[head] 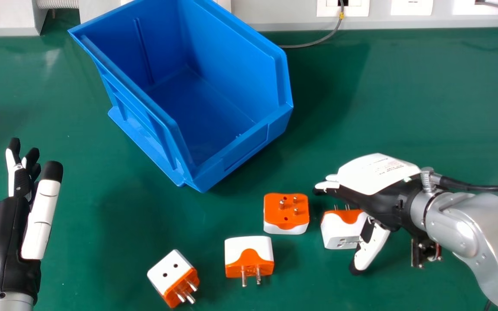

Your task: Pick all objects and put in blue box

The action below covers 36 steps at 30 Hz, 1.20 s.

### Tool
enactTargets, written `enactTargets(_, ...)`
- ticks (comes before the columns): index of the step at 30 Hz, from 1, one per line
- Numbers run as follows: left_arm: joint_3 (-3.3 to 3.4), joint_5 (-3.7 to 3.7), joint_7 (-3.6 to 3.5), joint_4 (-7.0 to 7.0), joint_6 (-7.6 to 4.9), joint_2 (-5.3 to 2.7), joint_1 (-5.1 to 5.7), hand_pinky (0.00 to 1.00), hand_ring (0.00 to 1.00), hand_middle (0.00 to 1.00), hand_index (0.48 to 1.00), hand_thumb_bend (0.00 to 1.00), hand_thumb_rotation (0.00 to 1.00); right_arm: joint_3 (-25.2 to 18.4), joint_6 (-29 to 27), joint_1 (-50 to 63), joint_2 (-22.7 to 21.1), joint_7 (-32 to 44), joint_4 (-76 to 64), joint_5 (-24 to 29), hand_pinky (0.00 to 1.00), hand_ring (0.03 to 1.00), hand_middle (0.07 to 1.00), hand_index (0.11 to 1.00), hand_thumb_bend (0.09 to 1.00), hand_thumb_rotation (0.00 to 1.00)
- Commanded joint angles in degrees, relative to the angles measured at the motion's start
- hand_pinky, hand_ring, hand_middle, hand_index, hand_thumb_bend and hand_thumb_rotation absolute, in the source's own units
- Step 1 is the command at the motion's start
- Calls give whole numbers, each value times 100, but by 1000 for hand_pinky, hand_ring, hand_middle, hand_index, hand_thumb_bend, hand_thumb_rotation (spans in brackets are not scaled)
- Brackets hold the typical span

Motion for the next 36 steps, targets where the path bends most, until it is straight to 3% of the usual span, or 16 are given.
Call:
enactTargets(1,63,-43,-48,-171,10,113,19,992,1000,1000,1000,752,984,58,45,-48,-48,77,95,-109,846,925,921,872,648,270)
enactTargets(4,87,-85,-80,-206,43,130,39,995,1000,1000,1000,753,985,87,58,-73,-53,53,111,-142,822,906,900,855,619,214)
enactTargets(8,112,-120,-119,-278,85,136,72,998,1000,1000,1000,758,987,139,-33,-120,-78,-171,183,-271,683,779,789,768,643,87)
enactTargets(11,120,-133,-132,-311,102,136,86,998,1000,1000,1000,758,987,114,-6,-140,-34,-333,245,-262,683,779,789,768,643,87)
enactTargets(12,122,-144,-134,-318,104,138,92,999,1000,1000,1000,762,987,97,24,-135,-15,-352,244,-230,595,680,727,740,625,70)
enactTargets(14,136,-184,-151,-309,102,155,91,999,1000,1000,1000,762,987,76,104,-137,2,-289,195,-174,595,680,727,740,625,70)
enactTargets(15,141,-200,-157,-306,104,163,91,999,1000,1000,1000,765,987,67,139,-137,4,-252,167,-149,498,577,676,688,605,56)
enactTargets(17,142,-222,-166,-311,100,164,92,999,1000,1000,1000,765,987,33,236,-129,32,-198,130,-73,498,577,676,688,605,56)
enactTargets(20,156,-276,-186,-358,113,164,109,999,1000,1000,1000,778,985,-14,357,-113,54,-135,78,12,402,505,593,637,571,35)
enactTargets(27,197,-333,-218,-436,205,155,88,998,1000,1000,1000,784,982,-55,358,-153,70,-127,112,167,377,467,551,596,550,22)
enactTargets(36,227,-345,-222,-475,234,181,66,994,1000,1000,1000,780,971,-87,180,-153,31,-527,206,220,429,475,536,508,528,9)
